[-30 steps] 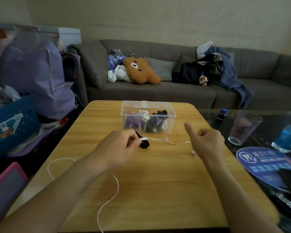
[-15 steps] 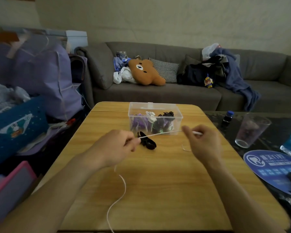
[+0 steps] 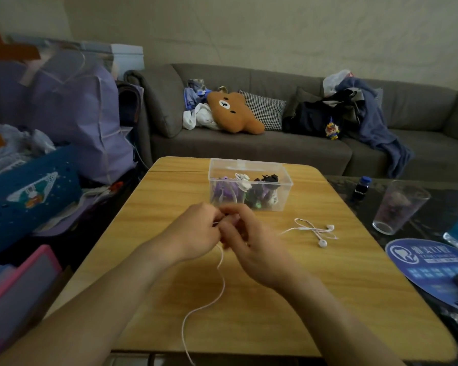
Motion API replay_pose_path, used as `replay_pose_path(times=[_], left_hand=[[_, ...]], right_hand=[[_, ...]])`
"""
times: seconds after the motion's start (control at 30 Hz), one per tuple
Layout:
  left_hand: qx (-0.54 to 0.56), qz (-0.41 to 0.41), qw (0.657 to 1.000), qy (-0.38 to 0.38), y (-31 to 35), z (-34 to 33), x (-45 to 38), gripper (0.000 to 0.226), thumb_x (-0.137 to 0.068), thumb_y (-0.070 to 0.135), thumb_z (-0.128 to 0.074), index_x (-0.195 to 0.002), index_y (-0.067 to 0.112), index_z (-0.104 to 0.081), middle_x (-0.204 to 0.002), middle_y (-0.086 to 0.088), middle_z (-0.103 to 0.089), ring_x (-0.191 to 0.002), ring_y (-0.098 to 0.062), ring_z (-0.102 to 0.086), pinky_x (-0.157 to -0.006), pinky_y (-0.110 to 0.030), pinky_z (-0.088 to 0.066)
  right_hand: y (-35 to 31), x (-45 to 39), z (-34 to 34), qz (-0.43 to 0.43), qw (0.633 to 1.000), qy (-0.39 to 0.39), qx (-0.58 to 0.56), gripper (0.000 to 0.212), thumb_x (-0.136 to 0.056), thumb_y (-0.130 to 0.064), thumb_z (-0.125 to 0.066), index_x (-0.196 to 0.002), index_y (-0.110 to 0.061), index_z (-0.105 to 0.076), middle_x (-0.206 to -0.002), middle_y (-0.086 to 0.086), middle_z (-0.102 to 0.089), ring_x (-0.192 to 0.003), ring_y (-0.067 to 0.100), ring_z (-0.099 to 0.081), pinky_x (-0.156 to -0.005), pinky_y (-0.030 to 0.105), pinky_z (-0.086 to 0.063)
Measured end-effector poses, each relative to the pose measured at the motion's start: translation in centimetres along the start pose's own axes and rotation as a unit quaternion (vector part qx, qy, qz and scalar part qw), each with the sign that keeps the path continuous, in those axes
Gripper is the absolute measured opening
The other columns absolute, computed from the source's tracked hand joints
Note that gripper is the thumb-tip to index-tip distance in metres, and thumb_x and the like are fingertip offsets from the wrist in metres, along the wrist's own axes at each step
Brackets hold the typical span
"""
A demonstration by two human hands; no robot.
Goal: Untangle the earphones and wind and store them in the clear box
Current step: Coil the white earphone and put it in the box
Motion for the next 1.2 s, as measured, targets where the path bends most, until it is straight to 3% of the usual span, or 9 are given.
replay_pose_path(times=[0.17, 0.37, 0.53, 0.67, 0.73, 0.8, 0.9, 1.03, 1.2], left_hand=[[0.053, 0.045, 0.997, -0.017, -1.5, -0.1, 0.3, 0.057, -0.104, 0.048, -0.036, -0.061, 0.016, -0.054, -0.055, -0.001, -0.048, -0.052, -0.017, -0.043, -0.059, -0.034, -0.038], [0.039, 0.057, 0.995, -0.067, -2.6, -0.3, 0.6, 0.038, -0.102, 0.04, -0.049, -0.075, 0.02, -0.066, -0.06, 0.003, -0.049, -0.056, -0.015, -0.044, -0.058, -0.034, -0.04], [-0.004, 0.067, 0.995, -0.07, -3.0, -0.6, 0.4, 0.036, -0.101, 0.042, -0.05, -0.076, 0.025, -0.069, -0.064, 0.003, -0.052, -0.06, -0.013, -0.048, -0.061, -0.033, -0.043], [0.02, 0.032, 0.999, -0.03, -1.4, -0.8, -0.3, 0.033, -0.1, 0.041, -0.054, -0.077, 0.024, -0.07, -0.06, 0.005, -0.05, -0.052, -0.011, -0.042, -0.055, -0.031, -0.037], [0.033, 0.013, 0.999, -0.022, -0.3, -1.0, -0.4, 0.032, -0.099, 0.042, -0.054, -0.08, 0.021, -0.071, -0.062, 0.005, -0.056, -0.053, -0.013, -0.046, -0.054, -0.03, -0.038], [0.043, -0.001, 0.999, -0.027, 0.4, -1.3, -0.4, 0.033, -0.101, 0.038, -0.053, -0.081, 0.019, -0.072, -0.068, 0.003, -0.066, -0.059, -0.014, -0.057, -0.059, -0.033, -0.046], [0.023, 0.012, 0.999, -0.045, 0.1, -1.5, -0.3, 0.037, -0.102, 0.034, -0.051, -0.073, 0.018, -0.068, -0.061, 0.006, -0.057, -0.055, -0.011, -0.051, -0.056, -0.031, -0.04], [0.06, 0.038, 0.997, -0.041, -0.6, -0.8, 0.1, 0.042, -0.104, 0.038, -0.045, -0.071, 0.017, -0.062, -0.056, 0.003, -0.045, -0.052, -0.014, -0.039, -0.055, -0.031, -0.035], [0.089, 0.037, 0.995, -0.032, -0.8, 0.2, 0.2, 0.043, -0.103, 0.04, -0.046, -0.076, 0.011, -0.063, -0.05, 0.009, -0.042, -0.049, -0.011, -0.037, -0.052, -0.028, -0.034]], right_hand=[[3.8, -0.5, 4.7, -0.112, 0.993, 0.033, 0.031, 0.016, -0.092, -0.031, -0.068, -0.083, -0.019, -0.069, -0.061, -0.01, -0.059, -0.051, -0.003, -0.049, -0.051, 0.013, -0.041], [10.5, 2.9, 13.3, -0.268, 0.924, 0.274, 0.005, 0.026, -0.093, -0.036, -0.067, -0.083, -0.012, -0.069, -0.068, 0.005, -0.06, -0.063, 0.019, -0.052, -0.058, 0.034, -0.046], [12.2, 4.7, 15.1, -0.32, 0.893, 0.311, 0.06, 0.018, -0.096, -0.029, -0.065, -0.099, -0.011, -0.07, -0.094, 0.009, -0.069, -0.08, 0.018, -0.062, -0.072, 0.035, -0.053], [6.5, 2.4, 12.1, -0.167, 0.929, 0.273, 0.189, 0.029, -0.095, -0.027, -0.066, -0.124, -0.023, -0.063, -0.121, -0.005, -0.059, -0.11, 0.007, -0.056, -0.092, 0.021, -0.043], [2.7, 0.7, 7.6, -0.061, 0.977, 0.144, 0.146, 0.027, -0.097, -0.032, -0.063, -0.123, -0.028, -0.062, -0.115, -0.016, -0.059, -0.101, -0.009, -0.054, -0.086, 0.006, -0.04], [1.1, 0.2, 2.8, -0.032, 0.997, -0.011, 0.07, 0.019, -0.098, -0.036, -0.06, -0.115, -0.029, -0.064, -0.099, -0.017, -0.067, -0.087, -0.005, -0.062, -0.08, 0.013, -0.05], [2.1, 0.1, 2.0, -0.068, 0.996, -0.049, 0.033, 0.014, -0.098, -0.034, -0.062, -0.098, -0.022, -0.071, -0.06, -0.013, -0.058, -0.053, 0.005, -0.047, -0.055, 0.022, -0.043], [4.6, 0.0, 7.2, -0.131, 0.987, 0.084, 0.042, 0.011, -0.095, -0.029, -0.065, -0.088, -0.022, -0.07, -0.055, -0.009, -0.054, -0.045, 0.001, -0.041, -0.047, 0.014, -0.036], [9.4, 3.2, 14.7, -0.239, 0.907, 0.345, 0.031, 0.022, -0.097, -0.03, -0.064, -0.103, -0.011, -0.073, -0.074, -0.006, -0.062, -0.067, 0.007, -0.054, -0.062, 0.026, -0.044]])
Point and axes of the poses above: each hand's wrist, its own x-axis away from the middle knuckle, its own z-axis out of the back of the hand, y = z × x, the point moved 9 cm from there along -x, towards the middle knuckle
